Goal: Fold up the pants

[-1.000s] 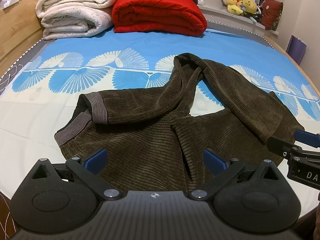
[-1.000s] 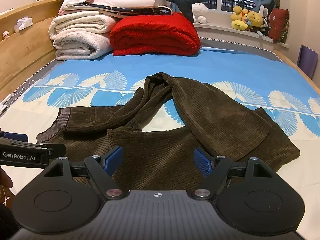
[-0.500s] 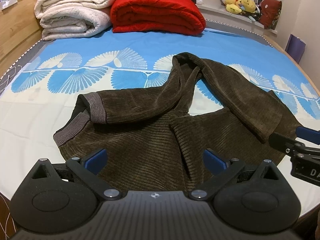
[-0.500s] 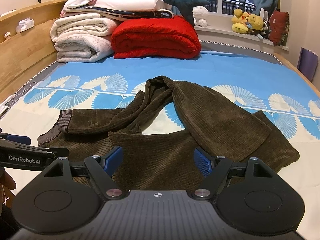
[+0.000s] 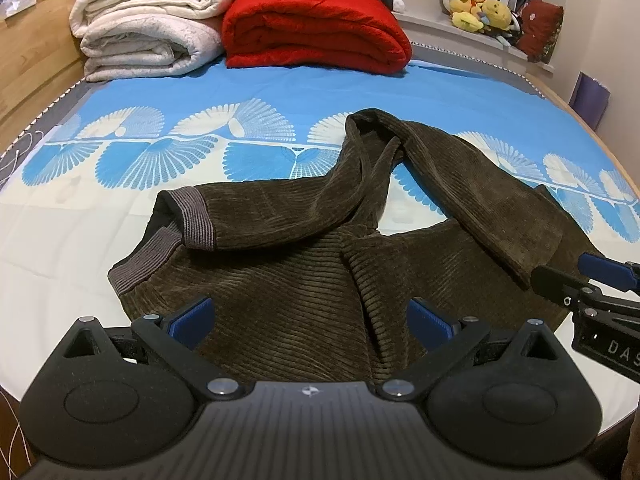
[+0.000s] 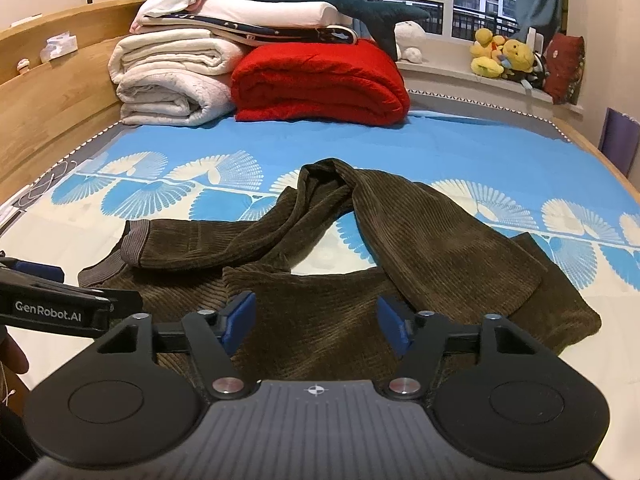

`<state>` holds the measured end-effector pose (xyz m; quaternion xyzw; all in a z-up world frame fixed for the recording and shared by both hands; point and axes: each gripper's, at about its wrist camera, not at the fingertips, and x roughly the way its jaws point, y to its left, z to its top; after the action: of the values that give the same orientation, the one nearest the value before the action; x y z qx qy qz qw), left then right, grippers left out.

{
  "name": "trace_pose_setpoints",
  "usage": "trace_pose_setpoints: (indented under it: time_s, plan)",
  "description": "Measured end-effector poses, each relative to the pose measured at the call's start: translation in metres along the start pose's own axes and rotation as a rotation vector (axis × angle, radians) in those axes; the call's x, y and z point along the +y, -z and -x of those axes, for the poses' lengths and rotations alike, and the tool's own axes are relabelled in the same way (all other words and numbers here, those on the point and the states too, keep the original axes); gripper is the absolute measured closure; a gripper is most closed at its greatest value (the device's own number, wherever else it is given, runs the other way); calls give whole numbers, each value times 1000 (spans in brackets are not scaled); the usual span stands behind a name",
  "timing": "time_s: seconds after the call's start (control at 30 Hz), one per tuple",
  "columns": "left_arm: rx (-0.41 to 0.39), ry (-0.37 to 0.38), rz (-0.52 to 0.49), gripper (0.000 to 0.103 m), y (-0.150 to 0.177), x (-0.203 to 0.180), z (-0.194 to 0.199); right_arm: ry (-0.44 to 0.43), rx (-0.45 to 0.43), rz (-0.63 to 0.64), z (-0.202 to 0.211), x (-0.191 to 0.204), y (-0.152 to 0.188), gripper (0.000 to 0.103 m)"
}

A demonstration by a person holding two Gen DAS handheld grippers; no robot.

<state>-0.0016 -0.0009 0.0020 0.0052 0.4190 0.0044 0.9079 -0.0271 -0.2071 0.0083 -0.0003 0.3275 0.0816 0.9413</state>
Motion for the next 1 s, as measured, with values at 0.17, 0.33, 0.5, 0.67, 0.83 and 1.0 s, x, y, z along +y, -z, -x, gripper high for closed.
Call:
trace_pose_setpoints:
  time_s: [0.17, 0.33, 0.5, 0.67, 0.83, 1.0]
  plan:
    - [-39, 16, -36, 19, 1, -3, 7, -7, -30, -38, 6, -5, -4, 44]
    - [-63, 90, -81, 60, -8, 4, 14, 48, -111, -71, 17, -22, -13, 53]
    - [-46, 136, -114, 75, -37, 23, 8, 87, -160, -137, 23, -56, -17, 64]
    - [-66, 114, -114, 75, -71, 62, -20, 159, -169, -188, 22, -108, -26, 65]
    - [97, 34, 61, 75, -66, 131, -78, 213, -108, -291, -1, -177, -27, 63]
    - [87, 70, 227, 73, -63, 181, -98, 320, 19, -465, -41, -249, 5, 59]
